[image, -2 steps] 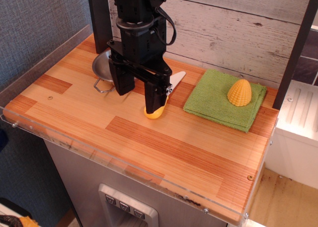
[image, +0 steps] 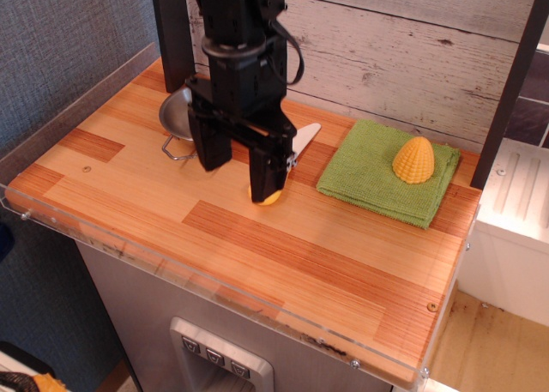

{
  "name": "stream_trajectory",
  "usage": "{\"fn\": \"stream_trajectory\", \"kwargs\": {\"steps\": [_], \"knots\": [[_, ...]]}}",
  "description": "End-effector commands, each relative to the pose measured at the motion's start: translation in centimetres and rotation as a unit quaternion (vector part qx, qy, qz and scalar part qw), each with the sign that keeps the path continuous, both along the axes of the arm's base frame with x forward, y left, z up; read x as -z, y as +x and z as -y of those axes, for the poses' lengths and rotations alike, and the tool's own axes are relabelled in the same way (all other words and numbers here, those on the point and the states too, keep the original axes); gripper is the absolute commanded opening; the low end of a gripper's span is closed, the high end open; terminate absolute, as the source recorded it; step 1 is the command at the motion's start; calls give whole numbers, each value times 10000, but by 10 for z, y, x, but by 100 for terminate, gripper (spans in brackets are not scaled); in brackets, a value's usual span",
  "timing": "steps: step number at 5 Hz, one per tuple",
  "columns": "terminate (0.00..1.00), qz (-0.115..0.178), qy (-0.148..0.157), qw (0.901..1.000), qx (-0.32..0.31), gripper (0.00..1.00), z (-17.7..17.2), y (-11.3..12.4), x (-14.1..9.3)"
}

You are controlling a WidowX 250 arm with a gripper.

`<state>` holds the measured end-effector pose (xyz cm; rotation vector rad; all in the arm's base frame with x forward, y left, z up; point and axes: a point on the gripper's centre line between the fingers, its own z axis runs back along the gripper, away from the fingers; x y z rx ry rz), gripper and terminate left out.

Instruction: Take the potato and place it on the left bottom of the table.

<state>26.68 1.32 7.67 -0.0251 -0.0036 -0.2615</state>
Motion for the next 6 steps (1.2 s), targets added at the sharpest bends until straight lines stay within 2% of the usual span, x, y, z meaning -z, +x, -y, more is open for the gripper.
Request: {"fn": "stream_trajectory", "kwargs": {"steps": [1,2,3,5,6], "knots": [[0,339,-244,9989,190,100,44,50,-10],[0,550,-236,9979,253,100,69,80,-11],[0,746,-177,9969,191,100,85,101,-6],[0,1048,164,9942,185,100,94,117,13],[0,1246,114,9919,198,100,96,125,25]]}}
